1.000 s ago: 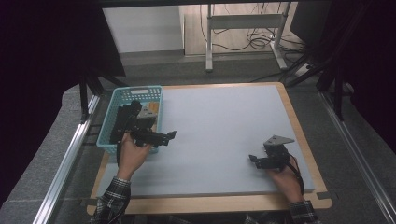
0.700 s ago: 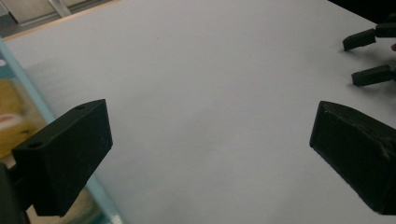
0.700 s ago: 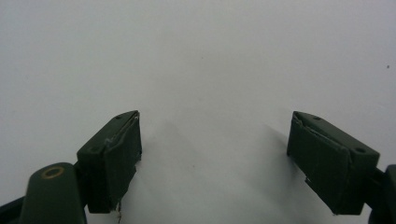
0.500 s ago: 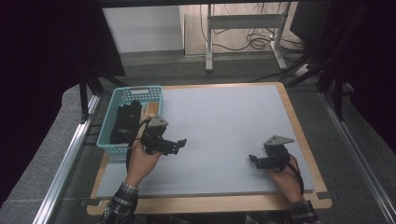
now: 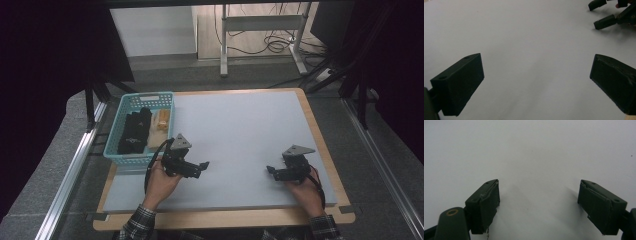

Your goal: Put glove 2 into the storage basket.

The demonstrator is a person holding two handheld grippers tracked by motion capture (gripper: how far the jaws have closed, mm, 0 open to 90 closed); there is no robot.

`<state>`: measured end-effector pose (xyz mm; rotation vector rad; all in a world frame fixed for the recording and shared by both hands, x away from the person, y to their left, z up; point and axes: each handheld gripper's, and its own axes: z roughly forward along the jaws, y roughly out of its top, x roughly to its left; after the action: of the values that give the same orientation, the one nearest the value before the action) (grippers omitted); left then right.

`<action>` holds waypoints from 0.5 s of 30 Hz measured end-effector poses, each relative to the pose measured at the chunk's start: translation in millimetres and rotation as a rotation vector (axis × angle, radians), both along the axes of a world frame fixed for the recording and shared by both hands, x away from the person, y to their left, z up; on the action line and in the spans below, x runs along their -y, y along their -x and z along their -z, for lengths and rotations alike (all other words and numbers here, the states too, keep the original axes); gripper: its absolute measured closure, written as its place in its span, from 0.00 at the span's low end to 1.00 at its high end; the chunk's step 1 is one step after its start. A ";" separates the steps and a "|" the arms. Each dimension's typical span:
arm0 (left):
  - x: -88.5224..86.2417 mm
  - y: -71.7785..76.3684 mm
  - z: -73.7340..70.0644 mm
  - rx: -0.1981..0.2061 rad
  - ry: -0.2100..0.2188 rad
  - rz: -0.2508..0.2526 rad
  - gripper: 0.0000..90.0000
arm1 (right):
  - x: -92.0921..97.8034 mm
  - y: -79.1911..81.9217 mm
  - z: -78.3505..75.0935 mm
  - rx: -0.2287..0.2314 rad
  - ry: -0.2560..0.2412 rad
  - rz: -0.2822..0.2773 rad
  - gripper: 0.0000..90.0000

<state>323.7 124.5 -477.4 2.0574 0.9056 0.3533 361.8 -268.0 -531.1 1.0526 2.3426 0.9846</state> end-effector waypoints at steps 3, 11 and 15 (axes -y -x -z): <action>3.1 1.7 9.2 -0.008 0.002 0.015 0.00 | 0.0 0.0 0.0 0.000 0.000 0.000 0.19; 6.1 5.4 34.0 -0.024 -0.018 0.037 0.00 | 0.0 0.0 0.0 0.000 0.000 0.000 0.19; 6.0 6.5 47.2 -0.044 -0.036 0.038 0.00 | 0.0 0.0 0.0 0.000 0.000 0.000 0.19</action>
<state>317.3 118.5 -524.6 2.1200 0.8903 0.3073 361.8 -267.9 -531.1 1.0521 2.3423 0.9844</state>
